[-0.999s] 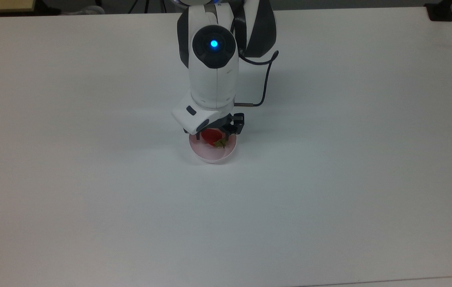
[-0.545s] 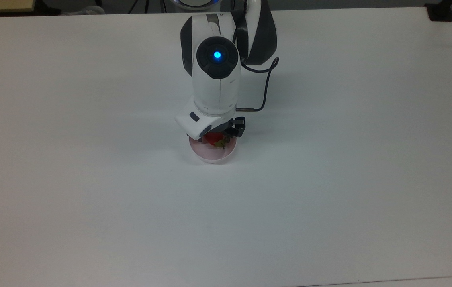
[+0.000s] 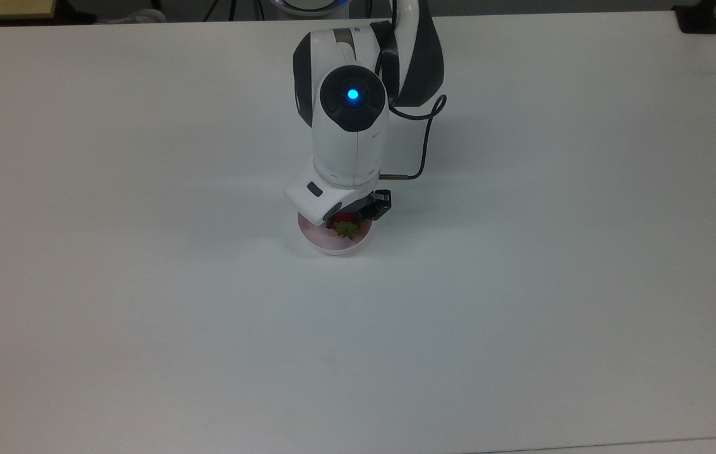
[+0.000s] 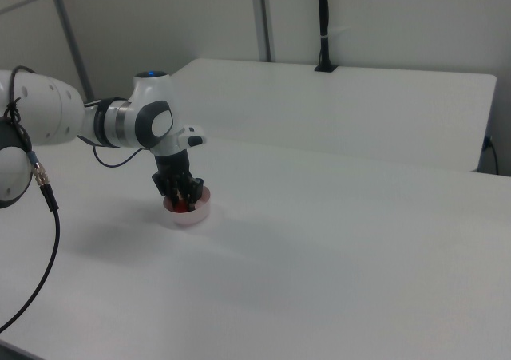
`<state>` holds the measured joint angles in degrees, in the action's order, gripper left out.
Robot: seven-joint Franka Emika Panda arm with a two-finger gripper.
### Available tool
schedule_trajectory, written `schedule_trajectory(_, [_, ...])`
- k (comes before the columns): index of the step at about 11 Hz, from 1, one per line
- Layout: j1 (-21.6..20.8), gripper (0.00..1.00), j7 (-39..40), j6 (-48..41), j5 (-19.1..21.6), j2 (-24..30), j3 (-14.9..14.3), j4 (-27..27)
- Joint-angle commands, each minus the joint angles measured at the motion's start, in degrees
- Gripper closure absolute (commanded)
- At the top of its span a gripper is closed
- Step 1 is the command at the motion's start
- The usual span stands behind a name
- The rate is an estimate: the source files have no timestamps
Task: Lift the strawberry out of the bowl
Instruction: 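Lift the strawberry out of the bowl and carry it away from the bowl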
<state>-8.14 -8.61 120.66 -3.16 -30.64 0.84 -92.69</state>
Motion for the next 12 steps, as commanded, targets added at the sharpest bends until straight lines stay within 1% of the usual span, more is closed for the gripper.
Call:
schedule_trajectory(1, [-0.03, 0.6, -1.14, 0.63, -0.18, 1.19, -0.4, -0.21])
schedule_trajectory(4, [0.06, 0.6, -1.41, -0.25, -0.01, 3.65, -0.4, -0.21])
schedule_trajectory(5, [0.06, 0.6, -1.15, -2.69, -0.01, 4.79, -0.75, -0.12])
schedule_trajectory(6, [0.93, 0.6, -0.88, -6.11, -0.09, 6.02, -1.01, 1.71])
schedule_trajectory(7, [2.76, 0.6, 0.6, -10.49, -0.18, 6.64, -1.01, 3.38])
schedule_trajectory(8, [4.61, 0.6, 3.57, -12.88, -0.36, 6.82, -1.1, 4.53])
schedule_trajectory(9, [6.54, 0.6, 5.17, -13.26, -0.97, 6.82, -1.27, 4.71])
schedule_trajectory(10, [9.34, 0.6, 6.31, -12.82, -1.76, 6.65, -1.28, 4.71])
schedule_trajectory(12, [14.53, 0.57, 9.48, -11.95, -5.35, 5.77, -1.28, 4.71])
